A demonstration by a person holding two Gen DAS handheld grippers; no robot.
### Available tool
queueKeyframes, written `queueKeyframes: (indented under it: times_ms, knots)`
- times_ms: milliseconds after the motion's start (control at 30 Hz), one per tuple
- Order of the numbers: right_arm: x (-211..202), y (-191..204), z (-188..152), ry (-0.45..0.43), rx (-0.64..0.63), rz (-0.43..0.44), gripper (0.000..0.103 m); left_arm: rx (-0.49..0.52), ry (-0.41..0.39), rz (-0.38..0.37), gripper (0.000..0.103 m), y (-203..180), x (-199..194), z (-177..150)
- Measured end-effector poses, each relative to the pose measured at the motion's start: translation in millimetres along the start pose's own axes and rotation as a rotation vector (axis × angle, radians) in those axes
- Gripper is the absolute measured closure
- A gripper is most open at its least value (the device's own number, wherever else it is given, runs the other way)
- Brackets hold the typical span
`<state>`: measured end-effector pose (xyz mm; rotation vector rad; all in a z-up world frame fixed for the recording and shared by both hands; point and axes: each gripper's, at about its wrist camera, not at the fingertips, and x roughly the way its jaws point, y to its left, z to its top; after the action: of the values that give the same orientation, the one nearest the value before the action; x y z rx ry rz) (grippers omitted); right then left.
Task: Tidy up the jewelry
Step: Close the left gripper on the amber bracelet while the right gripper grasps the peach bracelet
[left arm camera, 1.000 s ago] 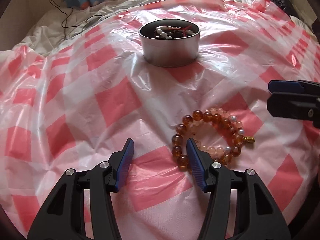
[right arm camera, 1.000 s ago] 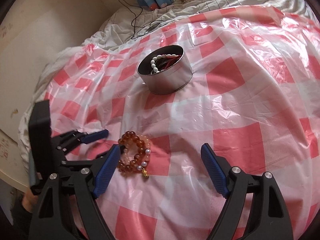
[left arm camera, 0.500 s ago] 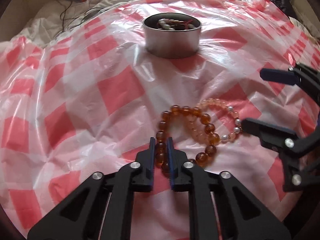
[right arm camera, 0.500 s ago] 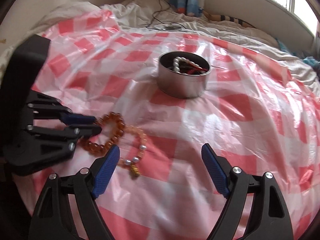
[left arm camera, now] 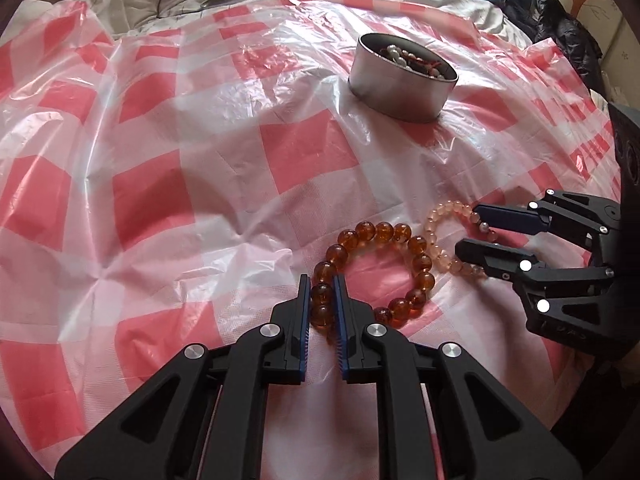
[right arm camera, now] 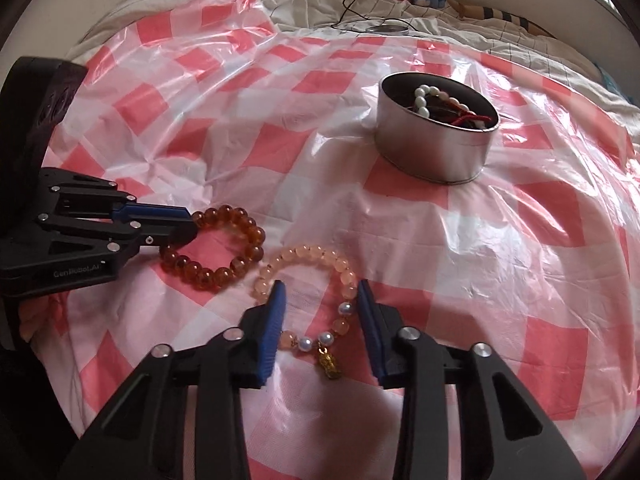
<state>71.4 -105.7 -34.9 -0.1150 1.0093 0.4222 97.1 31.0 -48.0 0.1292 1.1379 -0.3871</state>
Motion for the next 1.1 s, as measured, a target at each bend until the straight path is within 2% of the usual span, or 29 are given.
queueKeyframes:
  times_ms: [67, 133, 267, 367, 433, 500, 633, 667, 767, 833, 900, 933, 967, 1000, 1033, 1100]
  knots:
    - [0, 1, -2, 0.003, -0.011, -0.007, 0.094, 0.005, 0.002, 0.006, 0.092, -3, 3, 0]
    - [-2, 3, -3, -0.008, -0.022, -0.013, 0.095, 0.011, 0.001, 0.009, 0.092, -7, 5, 2]
    - [-21, -12, -1, -0.07, 0.043, -0.018, 0.095, -0.019, -0.025, -0.08, 0.093, -10, -1, 6]
    - [-36, -34, -2, -0.104, 0.14, 0.018, 0.095, -0.04, -0.046, -0.115, 0.093, -10, -7, 10]
    - [-42, -49, -5, -0.117, 0.214, 0.075, 0.095, -0.043, -0.03, -0.088, 0.093, -8, -2, 9]
    - [-41, -58, -7, -0.109, 0.266, 0.131, 0.095, -0.054, 0.0, -0.088, 0.093, -5, 7, 6]
    - [-33, -60, -8, -0.07, 0.299, 0.155, 0.094, -0.068, 0.006, -0.099, 0.091, -2, 7, 6]
    - [-31, -58, -8, -0.058, 0.293, 0.146, 0.093, -0.071, 0.007, -0.103, 0.088, -2, 9, 6]
    - [-22, -52, -9, -0.025, 0.262, 0.105, 0.069, -0.059, 0.01, -0.114, 0.08, -7, 12, 6]
    - [-19, -46, -8, -0.019, 0.227, 0.076, 0.069, -0.04, 0.011, -0.108, 0.072, -12, 13, 6]
    - [-15, -39, -9, -0.007, 0.186, 0.038, 0.069, -0.028, 0.01, -0.096, 0.071, -16, 13, 5]
    - [-13, -34, -9, -0.001, 0.156, 0.011, 0.071, -0.024, 0.008, -0.09, 0.071, -16, 13, 5]
    - [-12, -31, -9, 0.002, 0.131, -0.018, 0.078, -0.02, 0.008, -0.084, 0.076, -17, 13, 5]
    - [-11, -28, -10, 0.006, 0.106, -0.046, 0.09, -0.015, 0.004, -0.063, 0.083, -18, 13, 4]
    - [-10, -27, -10, 0.008, 0.099, -0.046, 0.095, -0.007, 0.007, -0.043, 0.093, -18, 13, 4]
    - [-12, -32, -11, -0.002, 0.132, -0.001, 0.095, -0.029, -0.001, -0.07, 0.093, -14, 10, 5]
